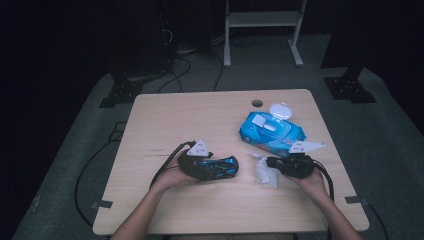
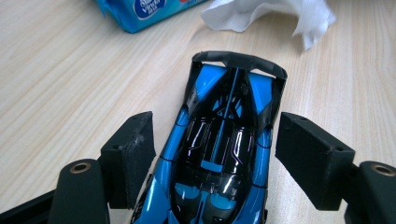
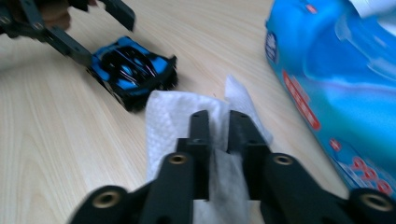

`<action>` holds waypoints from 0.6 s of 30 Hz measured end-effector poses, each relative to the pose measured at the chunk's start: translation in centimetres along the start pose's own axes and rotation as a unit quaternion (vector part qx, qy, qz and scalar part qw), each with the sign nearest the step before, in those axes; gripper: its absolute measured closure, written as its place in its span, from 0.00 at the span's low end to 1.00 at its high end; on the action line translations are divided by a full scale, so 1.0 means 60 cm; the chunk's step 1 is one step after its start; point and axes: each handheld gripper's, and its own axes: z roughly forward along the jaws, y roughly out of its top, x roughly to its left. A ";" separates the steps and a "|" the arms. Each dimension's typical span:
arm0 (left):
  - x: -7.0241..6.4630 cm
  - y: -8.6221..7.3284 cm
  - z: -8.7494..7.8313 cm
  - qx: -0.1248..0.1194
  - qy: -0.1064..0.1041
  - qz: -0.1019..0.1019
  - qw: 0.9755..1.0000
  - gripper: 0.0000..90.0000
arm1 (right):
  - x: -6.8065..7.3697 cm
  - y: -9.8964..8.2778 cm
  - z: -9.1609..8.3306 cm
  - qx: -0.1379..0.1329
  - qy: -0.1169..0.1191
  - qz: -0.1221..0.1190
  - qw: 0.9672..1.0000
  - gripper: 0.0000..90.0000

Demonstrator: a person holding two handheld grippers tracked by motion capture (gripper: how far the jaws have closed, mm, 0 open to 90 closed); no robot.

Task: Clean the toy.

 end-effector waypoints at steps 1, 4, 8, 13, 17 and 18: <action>0.001 0.000 -0.002 -0.001 0.002 -0.001 1.000 0.30 | -0.003 -0.002 -0.003 0.000 -0.004 0.001 1.000 0.79; 0.003 -0.002 -0.007 -0.001 0.004 -0.001 1.000 0.29 | -0.008 -0.005 -0.014 -0.006 -0.001 0.010 1.000 0.67; 0.005 -0.004 -0.016 -0.001 0.009 -0.002 1.000 0.26 | -0.011 -0.010 -0.033 -0.013 -0.004 0.007 1.000 0.62; 0.005 -0.007 -0.029 -0.008 0.014 -0.010 1.000 0.24 | -0.015 -0.019 -0.049 -0.017 -0.004 0.014 1.000 0.57; 0.006 -0.012 -0.038 -0.007 0.019 -0.007 1.000 0.23 | -0.018 -0.027 -0.054 -0.019 -0.004 0.016 1.000 0.55; 0.005 -0.014 -0.040 -0.009 0.022 -0.011 1.000 0.23 | -0.019 -0.027 -0.055 -0.017 -0.004 0.018 1.000 0.54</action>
